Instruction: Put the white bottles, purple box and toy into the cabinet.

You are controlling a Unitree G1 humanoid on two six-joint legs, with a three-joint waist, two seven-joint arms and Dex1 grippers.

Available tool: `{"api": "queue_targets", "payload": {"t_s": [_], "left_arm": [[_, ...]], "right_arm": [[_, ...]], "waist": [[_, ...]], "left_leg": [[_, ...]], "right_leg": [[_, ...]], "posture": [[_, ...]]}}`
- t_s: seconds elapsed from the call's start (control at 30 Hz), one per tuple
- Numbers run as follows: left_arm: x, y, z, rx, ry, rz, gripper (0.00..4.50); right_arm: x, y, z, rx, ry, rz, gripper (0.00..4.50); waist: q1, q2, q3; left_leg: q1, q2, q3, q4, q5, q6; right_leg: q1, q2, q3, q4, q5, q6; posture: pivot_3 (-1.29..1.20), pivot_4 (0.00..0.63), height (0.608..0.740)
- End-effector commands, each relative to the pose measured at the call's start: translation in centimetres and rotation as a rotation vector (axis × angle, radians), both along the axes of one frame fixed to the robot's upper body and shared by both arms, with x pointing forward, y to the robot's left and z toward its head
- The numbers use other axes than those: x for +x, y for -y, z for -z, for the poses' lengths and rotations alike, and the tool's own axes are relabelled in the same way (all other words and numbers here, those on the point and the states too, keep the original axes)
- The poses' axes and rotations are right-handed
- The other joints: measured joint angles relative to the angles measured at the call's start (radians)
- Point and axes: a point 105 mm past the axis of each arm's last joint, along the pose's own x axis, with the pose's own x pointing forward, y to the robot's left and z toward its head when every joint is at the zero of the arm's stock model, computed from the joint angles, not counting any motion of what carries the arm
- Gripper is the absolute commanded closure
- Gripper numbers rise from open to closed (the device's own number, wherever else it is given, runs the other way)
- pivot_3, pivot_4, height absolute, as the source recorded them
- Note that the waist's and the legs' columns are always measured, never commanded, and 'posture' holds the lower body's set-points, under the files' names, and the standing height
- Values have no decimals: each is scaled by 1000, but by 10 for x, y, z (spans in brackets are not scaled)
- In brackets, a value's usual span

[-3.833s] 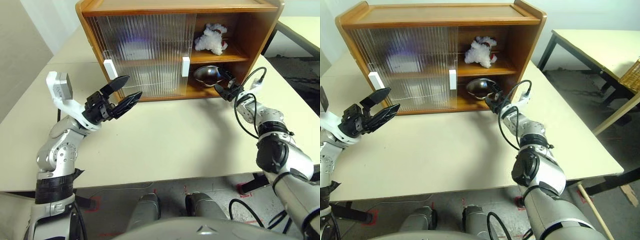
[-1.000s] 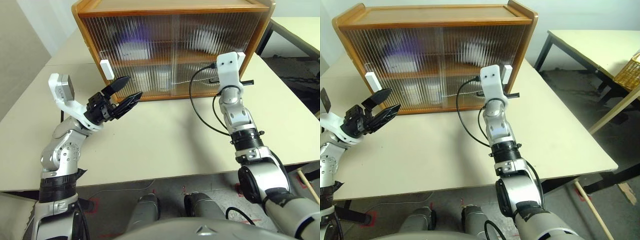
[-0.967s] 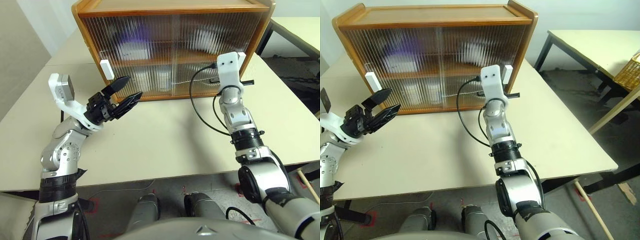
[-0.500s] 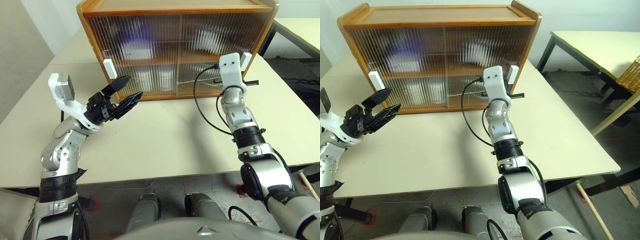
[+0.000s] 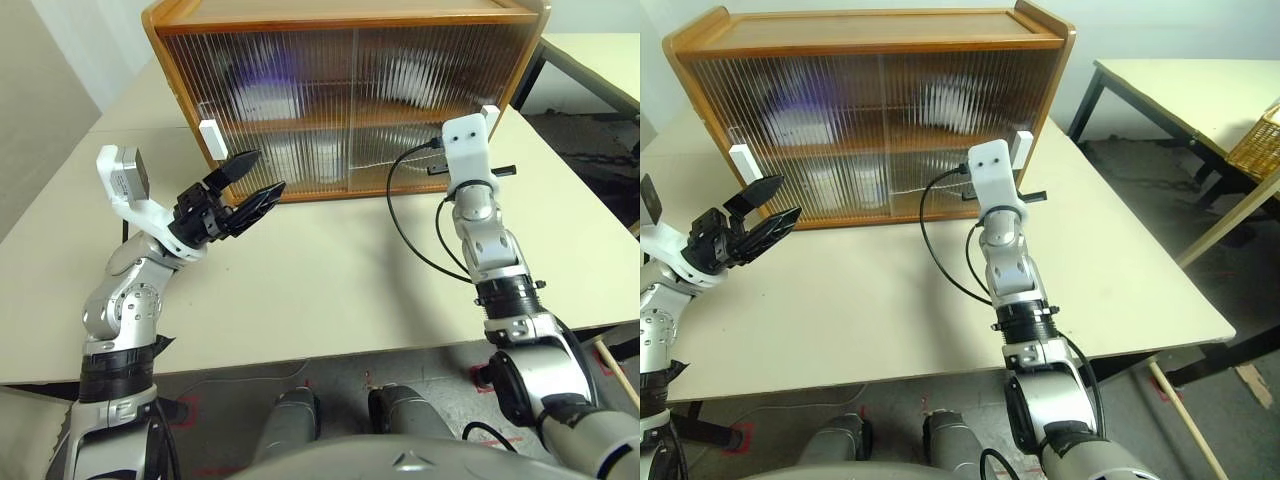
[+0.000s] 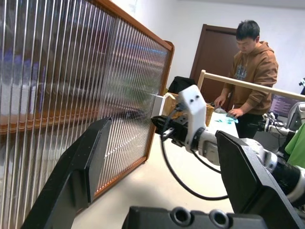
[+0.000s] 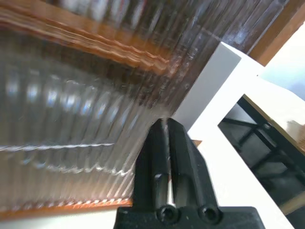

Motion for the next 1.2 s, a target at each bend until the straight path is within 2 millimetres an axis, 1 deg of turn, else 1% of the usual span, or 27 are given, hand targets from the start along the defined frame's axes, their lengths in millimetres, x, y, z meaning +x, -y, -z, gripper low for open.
{"api": "queue_targets", "payload": {"t_s": [0.03,0.07,0.2,0.27,0.3,0.4,0.47,0.5,0.57,0.7,0.9,0.97,1.03,1.13,1.2], "left_arm": [[0,2,4,11,-8,4,0],[0,1,4,11,-8,3,0],[0,-1,4,8,-11,-2,0],[-1,-3,7,4,-18,-11,0],[-1,-4,8,1,-23,-19,0],[-4,-13,16,-12,-49,-54,0],[-7,-20,22,-20,-67,-83,0],[-8,-23,26,-26,-78,-101,0],[-11,-32,37,-29,-111,-143,0],[-17,-57,59,-62,-176,-287,0],[-21,-109,98,-34,-253,-645,0],[-22,-124,107,-30,-258,-762,0],[-22,-135,111,-20,-248,-861,0],[-24,-158,118,7,-220,-1057,0],[-24,-167,123,19,-230,-1135,0]], "right_arm": [[-8,-6,-4,13,-11,-53,2806],[-12,-8,-5,20,-15,-76,2429],[-28,-11,-2,85,-57,-149,1017],[-32,-3,6,126,-99,-155,254],[-34,2,10,136,-123,-157,11],[-43,6,19,305,-155,-308,11],[-49,11,23,387,-150,-363,11],[-51,16,25,385,-139,-363,11],[-55,32,31,343,-112,-305,11],[-61,58,42,331,-61,-236,11],[-61,83,57,370,-27,-205,11],[-60,85,60,382,-20,-219,11],[-59,85,61,393,-7,-237,11],[-57,84,64,418,9,-263,11],[-56,83,66,422,11,-267,11]], "waist": [[0,0,0],[0,0,0],[1,0,0],[0,0,0],[0,0,0],[0,0,0],[0,0,0],[0,0,0],[0,0,0],[-4,0,0],[-5,0,0],[-5,0,0],[-5,0,0],[-5,0,0],[-5,0,0]], "left_leg": [[0,0,0,0,2,4],[0,0,0,0,6,9],[0,0,0,0,5,9],[0,0,0,0,4,7],[0,0,0,0,4,6],[1,0,0,0,3,5],[0,0,0,0,0,0],[0,0,0,0,0,0],[1,0,0,0,0,0],[1,0,0,0,0,0],[2,0,-1,0,-1,-1],[2,0,-1,0,-1,-1],[2,-1,-1,0,-1,-2],[2,-1,-1,0,-1,-2],[2,-1,-1,0,-1,-2]], "right_leg": [[0,0,0,0,0,1],[0,0,0,0,0,1],[1,0,0,-1,0,1],[1,0,0,-2,0,1],[2,0,1,-2,0,1],[3,0,1,-2,0,1],[2,0,1,-2,-1,2],[2,0,1,-2,-1,2],[2,1,1,-2,-2,2],[3,1,2,-2,-2,2],[3,1,2,-2,-2,2],[4,1,2,-2,-2,2],[4,1,2,-2,-2,2],[4,1,2,-2,-2,2],[4,1,1,-2,-2,2]], "posture": [[-40,66,740],[-40,66,740],[-40,66,740],[-46,73,740],[-46,74,740],[-50,77,740],[-52,79,740],[-53,79,740],[-58,80,740],[-59,81,740],[-53,76,740],[-50,72,740],[-50,72,740],[-47,65,740],[-47,58,740]]}}
